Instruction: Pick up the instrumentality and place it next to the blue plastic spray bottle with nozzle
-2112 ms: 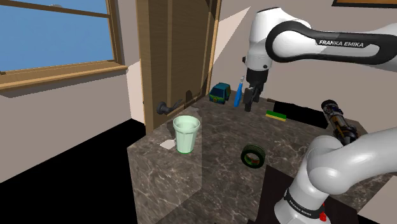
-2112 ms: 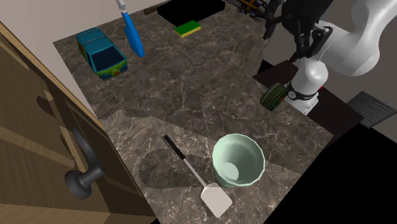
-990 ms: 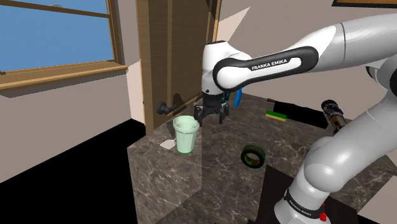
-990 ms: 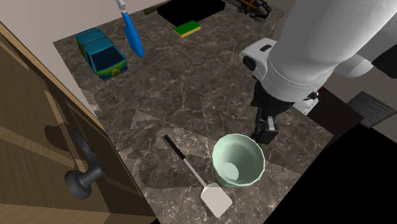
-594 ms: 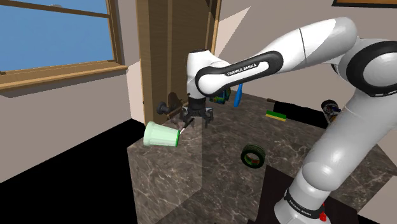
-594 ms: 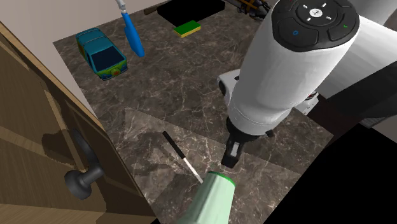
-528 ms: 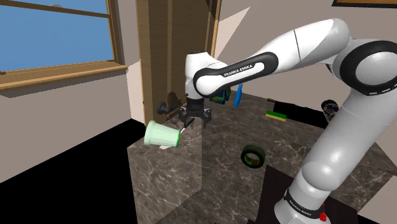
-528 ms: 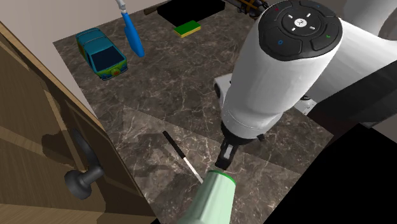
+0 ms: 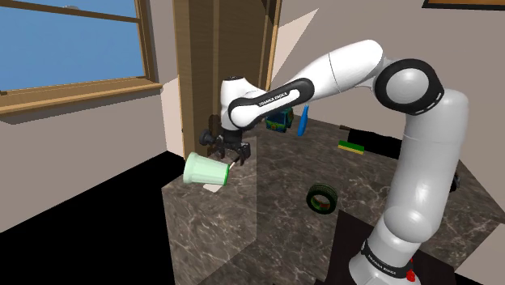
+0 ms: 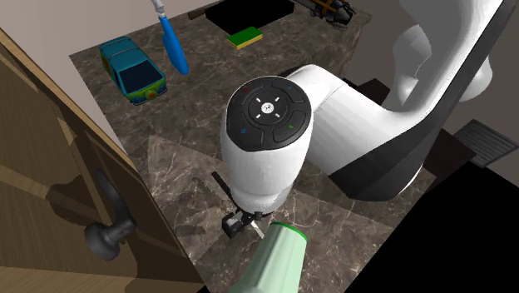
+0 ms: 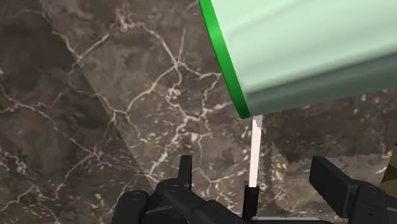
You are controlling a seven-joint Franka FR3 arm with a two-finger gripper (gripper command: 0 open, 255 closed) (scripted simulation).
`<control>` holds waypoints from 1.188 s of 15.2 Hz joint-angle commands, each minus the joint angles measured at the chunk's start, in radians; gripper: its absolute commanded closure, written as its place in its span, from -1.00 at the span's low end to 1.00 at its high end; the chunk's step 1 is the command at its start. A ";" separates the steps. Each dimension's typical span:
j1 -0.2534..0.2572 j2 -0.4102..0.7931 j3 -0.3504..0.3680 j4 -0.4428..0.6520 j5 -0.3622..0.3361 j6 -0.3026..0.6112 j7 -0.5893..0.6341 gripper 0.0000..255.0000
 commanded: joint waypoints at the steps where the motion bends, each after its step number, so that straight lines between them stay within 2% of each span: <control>1: 0.006 0.043 -0.011 0.043 -0.014 0.003 0.051 -1.00; 8: 0.009 0.092 -0.022 0.003 -0.040 0.089 0.068 -1.00; 16: 0.009 0.092 -0.022 0.002 -0.040 0.089 0.068 -1.00; 17: 0.009 0.092 -0.022 0.002 -0.040 0.089 0.068 1.00; 18: 0.009 0.092 -0.022 0.002 -0.040 0.089 0.068 1.00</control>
